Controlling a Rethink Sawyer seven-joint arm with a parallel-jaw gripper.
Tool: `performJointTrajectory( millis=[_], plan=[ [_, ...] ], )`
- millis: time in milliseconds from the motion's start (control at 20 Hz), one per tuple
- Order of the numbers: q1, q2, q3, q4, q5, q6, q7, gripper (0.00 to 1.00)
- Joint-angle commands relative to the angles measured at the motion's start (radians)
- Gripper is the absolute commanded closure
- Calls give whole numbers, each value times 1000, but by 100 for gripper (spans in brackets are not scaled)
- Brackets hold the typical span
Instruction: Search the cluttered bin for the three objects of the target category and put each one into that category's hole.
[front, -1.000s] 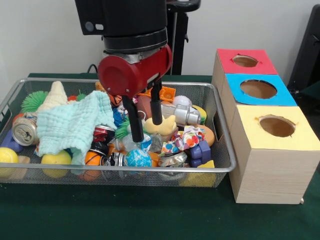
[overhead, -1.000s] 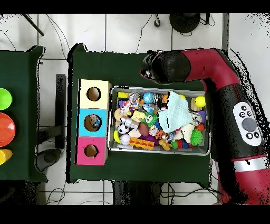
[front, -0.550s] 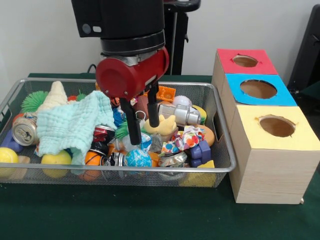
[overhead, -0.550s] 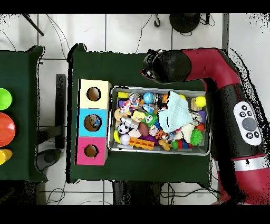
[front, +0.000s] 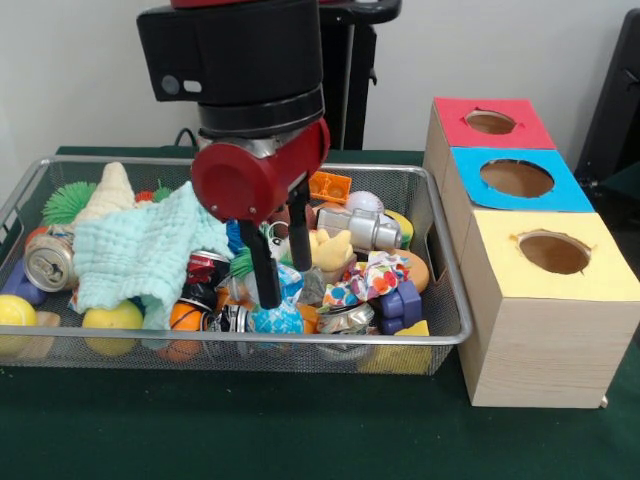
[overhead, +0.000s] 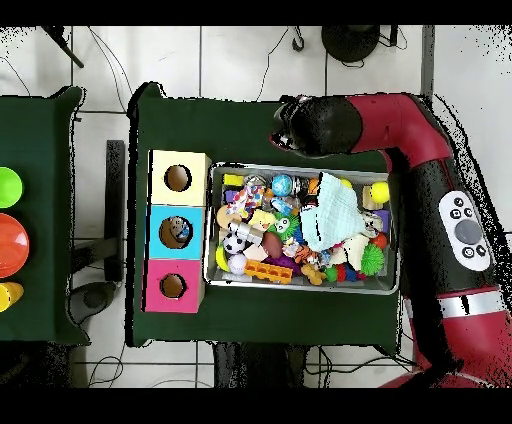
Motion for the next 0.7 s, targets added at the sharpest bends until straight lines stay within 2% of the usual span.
performJointTrajectory(
  millis=[50,400,700],
  plan=[
    [0,76,-24,-58,-102,41,-416,0],
    [29,102,-66,-99,-136,122,-476,0],
    [22,75,-103,-52,-134,129,-443,0]
  ],
)
